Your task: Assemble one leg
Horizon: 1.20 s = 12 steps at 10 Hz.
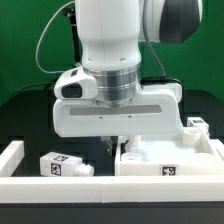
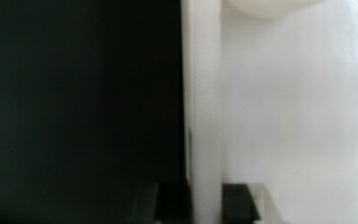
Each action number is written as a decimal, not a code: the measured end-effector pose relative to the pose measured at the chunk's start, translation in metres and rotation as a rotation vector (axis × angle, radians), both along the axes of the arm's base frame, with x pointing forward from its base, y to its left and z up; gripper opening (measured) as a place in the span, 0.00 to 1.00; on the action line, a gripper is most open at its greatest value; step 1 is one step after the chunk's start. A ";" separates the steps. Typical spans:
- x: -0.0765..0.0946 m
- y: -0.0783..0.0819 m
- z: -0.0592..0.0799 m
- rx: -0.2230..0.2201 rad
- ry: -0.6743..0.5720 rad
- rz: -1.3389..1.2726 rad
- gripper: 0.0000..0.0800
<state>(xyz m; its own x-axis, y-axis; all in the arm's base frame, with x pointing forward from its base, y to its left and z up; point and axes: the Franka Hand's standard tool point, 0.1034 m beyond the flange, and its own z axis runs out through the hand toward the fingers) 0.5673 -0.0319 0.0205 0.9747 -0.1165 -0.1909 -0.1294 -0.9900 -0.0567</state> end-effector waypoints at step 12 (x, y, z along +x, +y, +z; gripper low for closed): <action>0.023 0.009 -0.010 -0.038 -0.054 0.067 0.20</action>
Offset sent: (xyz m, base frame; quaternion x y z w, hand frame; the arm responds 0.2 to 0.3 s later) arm 0.0365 0.0283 -0.0129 0.0119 0.0357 -0.0110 0.9992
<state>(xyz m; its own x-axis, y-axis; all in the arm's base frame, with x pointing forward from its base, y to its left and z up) 0.5905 -0.0225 0.0110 0.9893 -0.0571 -0.1341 -0.0608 -0.9979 -0.0239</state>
